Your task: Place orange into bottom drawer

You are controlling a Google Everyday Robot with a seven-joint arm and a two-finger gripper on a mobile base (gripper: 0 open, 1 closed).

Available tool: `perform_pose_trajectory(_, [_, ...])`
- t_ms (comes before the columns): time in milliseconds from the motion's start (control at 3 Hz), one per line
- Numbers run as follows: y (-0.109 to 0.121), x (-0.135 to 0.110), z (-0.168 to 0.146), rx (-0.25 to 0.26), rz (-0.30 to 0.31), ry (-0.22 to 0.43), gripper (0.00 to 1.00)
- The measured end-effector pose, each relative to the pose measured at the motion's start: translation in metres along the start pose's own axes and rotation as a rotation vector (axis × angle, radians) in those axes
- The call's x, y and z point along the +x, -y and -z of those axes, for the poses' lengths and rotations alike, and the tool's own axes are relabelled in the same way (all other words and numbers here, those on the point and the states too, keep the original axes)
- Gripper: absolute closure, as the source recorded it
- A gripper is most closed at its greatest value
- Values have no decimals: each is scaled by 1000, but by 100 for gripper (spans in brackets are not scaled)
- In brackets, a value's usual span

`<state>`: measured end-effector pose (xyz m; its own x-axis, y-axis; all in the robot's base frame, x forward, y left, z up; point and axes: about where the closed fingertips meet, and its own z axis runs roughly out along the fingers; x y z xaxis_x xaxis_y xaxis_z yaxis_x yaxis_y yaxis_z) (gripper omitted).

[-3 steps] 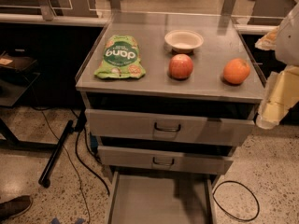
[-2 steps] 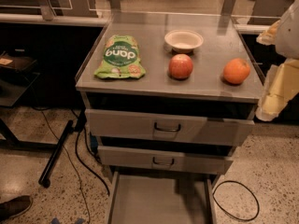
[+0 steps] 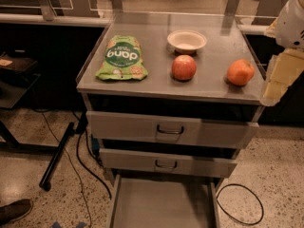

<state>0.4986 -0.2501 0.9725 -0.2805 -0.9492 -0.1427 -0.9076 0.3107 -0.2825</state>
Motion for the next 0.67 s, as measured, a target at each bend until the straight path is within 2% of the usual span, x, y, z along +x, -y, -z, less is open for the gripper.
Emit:
perform_pose_trajectory(333, [0, 0, 0, 0, 0, 0, 0])
perform_pose_trajectory(667, [10, -17, -16, 1, -29, -5, 0])
